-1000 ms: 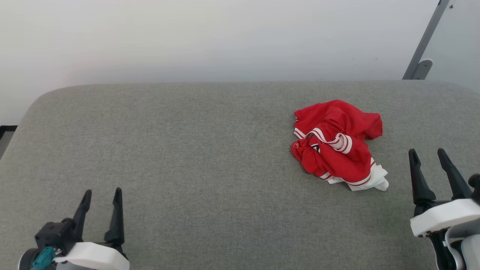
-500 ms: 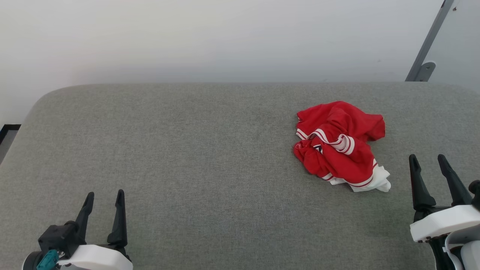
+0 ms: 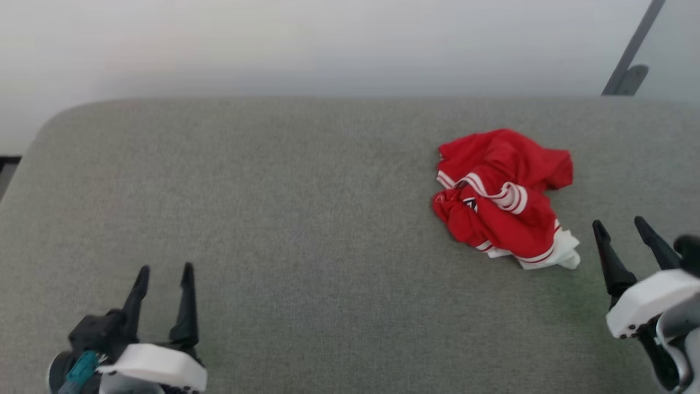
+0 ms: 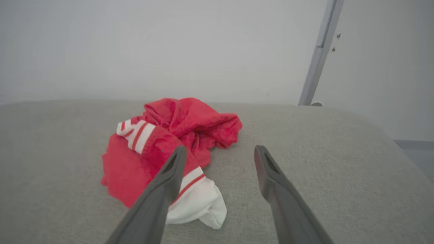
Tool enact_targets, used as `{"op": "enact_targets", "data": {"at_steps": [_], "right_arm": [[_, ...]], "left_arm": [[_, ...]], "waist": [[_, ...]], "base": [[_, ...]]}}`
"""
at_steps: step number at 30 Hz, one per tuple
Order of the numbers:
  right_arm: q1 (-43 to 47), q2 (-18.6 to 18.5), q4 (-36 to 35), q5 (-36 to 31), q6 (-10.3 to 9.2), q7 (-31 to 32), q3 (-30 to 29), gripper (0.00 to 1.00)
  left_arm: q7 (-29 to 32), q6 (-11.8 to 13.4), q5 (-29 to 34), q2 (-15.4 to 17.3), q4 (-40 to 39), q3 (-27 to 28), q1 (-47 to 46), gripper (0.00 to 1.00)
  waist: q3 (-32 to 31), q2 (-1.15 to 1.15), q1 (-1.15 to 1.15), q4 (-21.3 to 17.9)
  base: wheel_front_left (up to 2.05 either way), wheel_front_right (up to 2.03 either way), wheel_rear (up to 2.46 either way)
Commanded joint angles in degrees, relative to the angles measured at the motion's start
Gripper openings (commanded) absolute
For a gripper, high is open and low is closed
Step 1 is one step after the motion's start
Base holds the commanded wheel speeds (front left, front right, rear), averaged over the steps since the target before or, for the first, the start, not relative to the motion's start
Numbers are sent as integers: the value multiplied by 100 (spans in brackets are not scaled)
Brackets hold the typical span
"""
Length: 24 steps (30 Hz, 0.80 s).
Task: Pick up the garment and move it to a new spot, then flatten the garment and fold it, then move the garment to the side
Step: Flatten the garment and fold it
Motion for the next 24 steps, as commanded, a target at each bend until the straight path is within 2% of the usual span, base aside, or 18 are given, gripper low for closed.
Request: {"op": "enact_targets", "data": {"at_steps": [1,2,3,8,11,17,24], "right_arm": [[-131,-189,64,55,-2,484,153,100],[-201,-309,61,105,-2,780,240,100],[-201,-309,61,105,-2,780,240,100],[-286,-955,-136,420,-2,2198,755,100],[-260,-1256,-298,615,-3,2865,839,100],[-370,-1398,-510,792,-2,3559,814,100],[-448,-1328,-458,830,-3,3865,817,100]], "left_arm": [[-29,-36,107,-38,41,-45,-136,100],[-29,-45,105,-84,45,-63,-202,100],[-29,-45,105,-84,45,-63,-202,100],[-29,-89,156,-243,106,-48,-406,100],[-29,-129,111,-339,166,8,-492,100],[-29,-186,113,-506,174,48,-667,100],[-29,-225,126,-598,212,17,-838,100]], "waist": [[204,0,0,98],[279,0,0,133],[279,0,0,133],[577,0,0,305],[690,0,0,392],[985,0,0,553],[1209,0,0,658]], "base": [[0,0,0],[0,0,0],[0,0,0],[0,0,0],[0,0,0],[0,0,0],[0,0,0]]}}
